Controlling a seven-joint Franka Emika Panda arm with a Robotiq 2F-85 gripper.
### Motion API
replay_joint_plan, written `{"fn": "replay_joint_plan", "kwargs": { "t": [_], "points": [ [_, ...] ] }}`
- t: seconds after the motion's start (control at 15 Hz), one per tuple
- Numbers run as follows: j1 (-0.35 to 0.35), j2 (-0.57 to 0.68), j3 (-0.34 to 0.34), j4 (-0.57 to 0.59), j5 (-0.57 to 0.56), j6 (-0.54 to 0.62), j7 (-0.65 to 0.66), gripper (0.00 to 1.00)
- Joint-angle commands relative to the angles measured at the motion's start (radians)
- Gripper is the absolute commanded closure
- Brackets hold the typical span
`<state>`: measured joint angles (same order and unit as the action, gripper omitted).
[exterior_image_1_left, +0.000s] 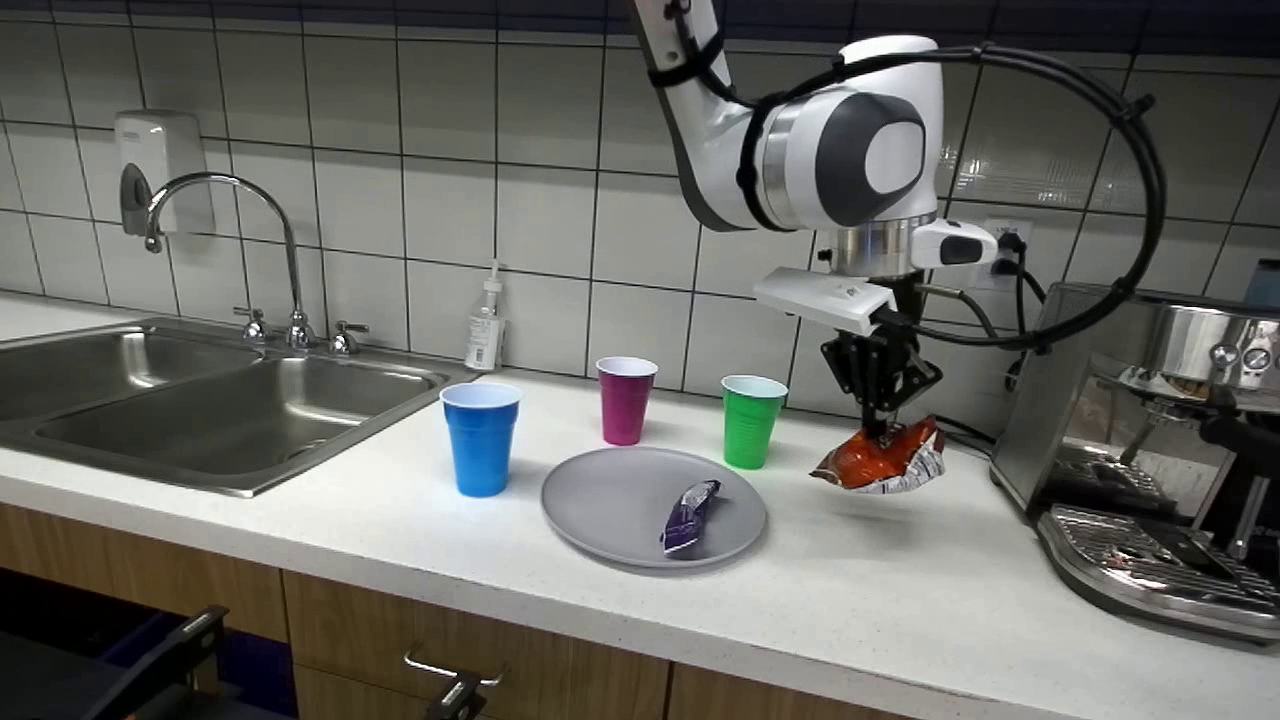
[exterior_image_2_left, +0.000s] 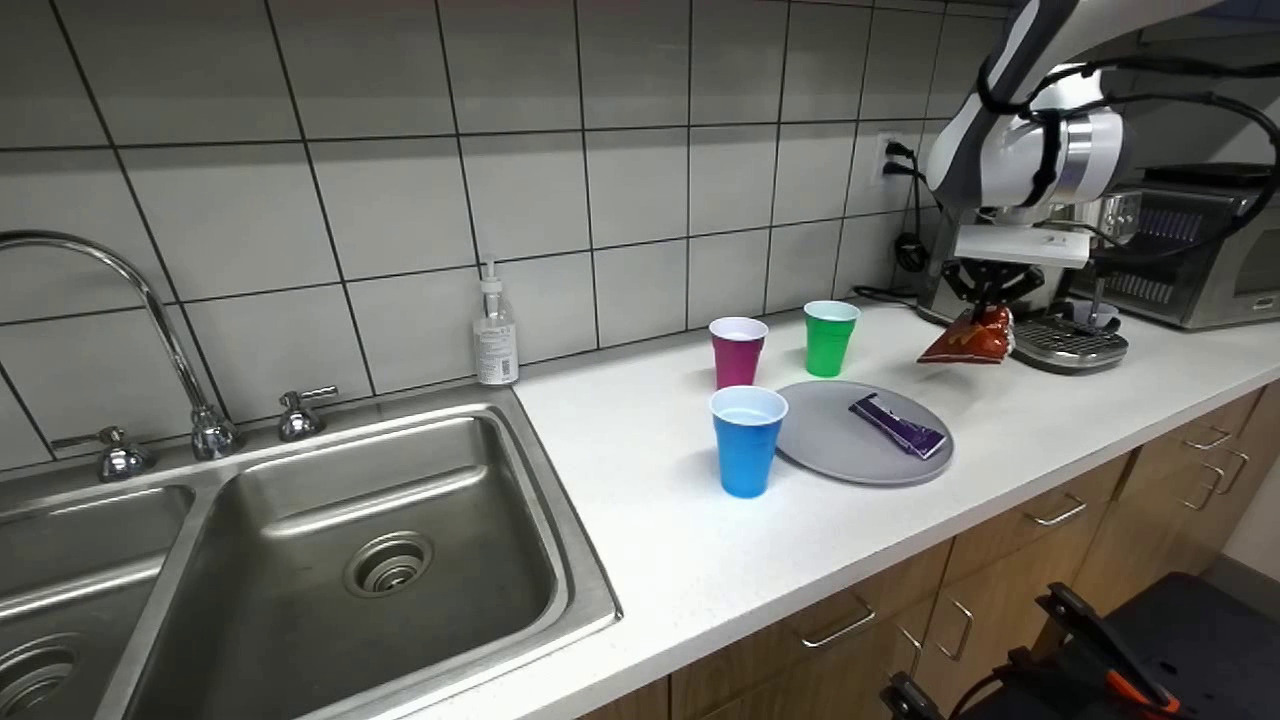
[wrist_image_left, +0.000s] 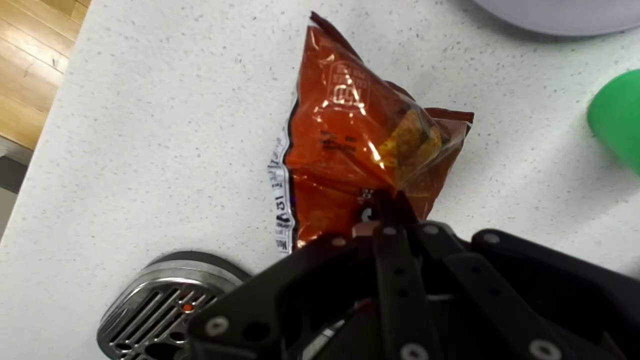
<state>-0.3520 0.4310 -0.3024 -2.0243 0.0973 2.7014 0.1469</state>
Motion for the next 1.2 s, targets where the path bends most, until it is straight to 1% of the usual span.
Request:
{"fn": "replay_joint_plan", "kwargs": {
  "t": [0.0,0.4,1.13],
  "points": [
    [-0.03,0.073,-0.001,0.103,0.026,-0.054,0.002,1.0],
    [-0.066,0.161,-0.001,0.19,0.041,-0.074,0.008,1.0],
    [-0.099,0.288,0.002,0.309,0.052,-0.106,0.017,1.0]
  ]
}}
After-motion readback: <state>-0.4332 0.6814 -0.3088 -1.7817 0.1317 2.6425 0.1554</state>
